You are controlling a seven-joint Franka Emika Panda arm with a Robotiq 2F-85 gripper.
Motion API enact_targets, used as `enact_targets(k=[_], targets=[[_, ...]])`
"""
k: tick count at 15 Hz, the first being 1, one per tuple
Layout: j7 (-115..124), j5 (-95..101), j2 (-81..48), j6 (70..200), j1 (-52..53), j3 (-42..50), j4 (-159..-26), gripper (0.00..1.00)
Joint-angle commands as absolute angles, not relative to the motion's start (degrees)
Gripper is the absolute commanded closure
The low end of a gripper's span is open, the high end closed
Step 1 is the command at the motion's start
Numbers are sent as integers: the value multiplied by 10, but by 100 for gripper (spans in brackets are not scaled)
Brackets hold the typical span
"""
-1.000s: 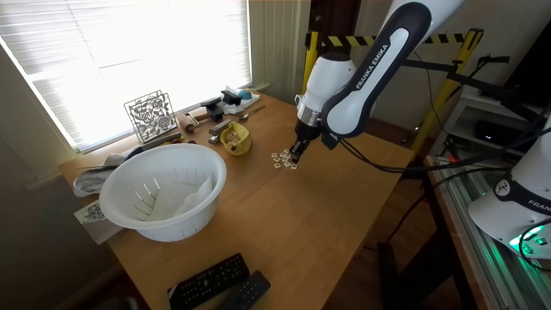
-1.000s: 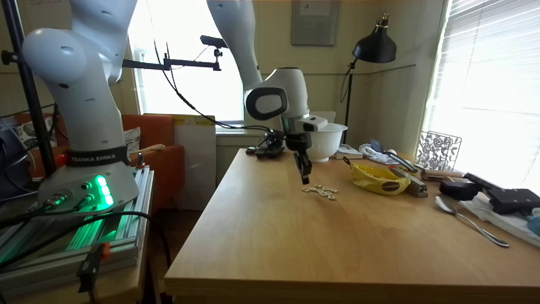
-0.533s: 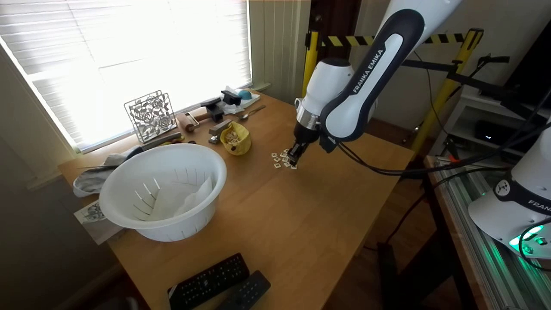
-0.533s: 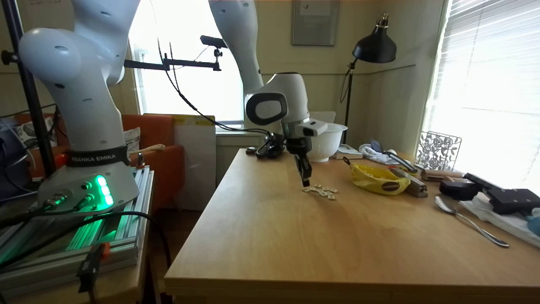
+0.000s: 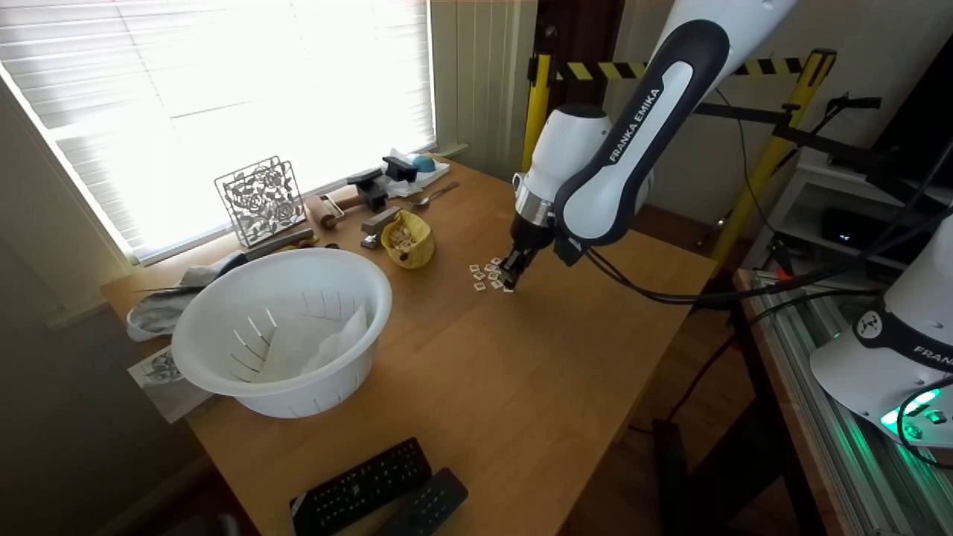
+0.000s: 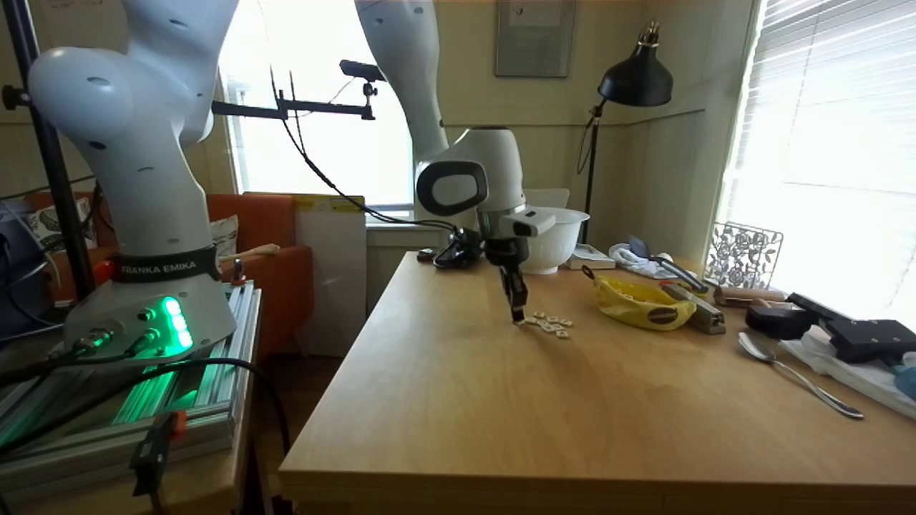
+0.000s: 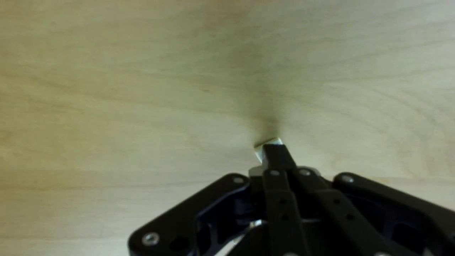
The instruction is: Create the word 'Mice' with the tiles.
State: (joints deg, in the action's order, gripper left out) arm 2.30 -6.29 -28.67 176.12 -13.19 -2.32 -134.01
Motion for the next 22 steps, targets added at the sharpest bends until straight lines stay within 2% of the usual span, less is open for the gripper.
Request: enact_targets(k=[1,10,22], targets=[[7,-72,-303,1761,-148,-43,-1328,100],[-61,-27,-315,1745,-130,-35,-1318,100],[-247,51,-329,1695,-169,-76,-1295,100]])
